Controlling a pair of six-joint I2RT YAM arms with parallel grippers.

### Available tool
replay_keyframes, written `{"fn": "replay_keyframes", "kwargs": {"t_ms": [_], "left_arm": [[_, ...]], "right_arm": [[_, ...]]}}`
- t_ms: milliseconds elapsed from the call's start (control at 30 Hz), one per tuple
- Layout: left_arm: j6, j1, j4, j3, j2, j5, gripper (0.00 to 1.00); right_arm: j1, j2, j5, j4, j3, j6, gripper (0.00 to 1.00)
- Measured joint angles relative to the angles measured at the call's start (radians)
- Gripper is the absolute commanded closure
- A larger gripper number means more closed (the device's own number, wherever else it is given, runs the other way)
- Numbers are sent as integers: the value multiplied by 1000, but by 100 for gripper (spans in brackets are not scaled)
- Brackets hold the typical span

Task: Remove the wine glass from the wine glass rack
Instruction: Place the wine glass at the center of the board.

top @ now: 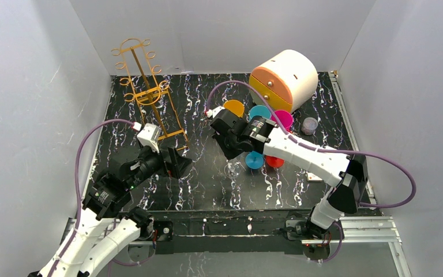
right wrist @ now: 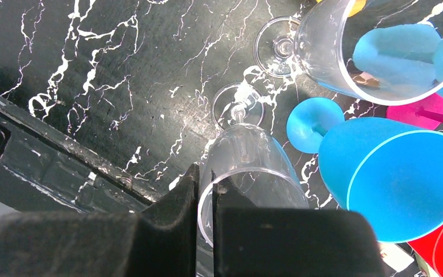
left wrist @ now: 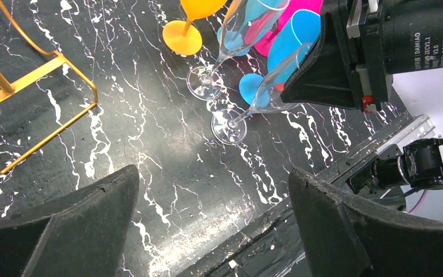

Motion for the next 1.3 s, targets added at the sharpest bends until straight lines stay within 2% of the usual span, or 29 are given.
{"fn": "replay_keyframes", "kwargs": {"t_ms": [100,467,500,1000,1300], "left_arm": [[6,0,-8,3,0,-3,2],[10,0,-16,45,-13,20,2],[10,0,-18,46,-14,37,2],[9,0,-35,47,72,53,2],[10,0,-50,58,74,30,2]], "right_arm": [[0,5,1,0,3,0,78],[0,25,27,-18,9,-5,69],[0,35,40,-27,21,-6,66],[0,38,75,-85,72,-21,67],[0,82,77,-104,108,-25,74]]}}
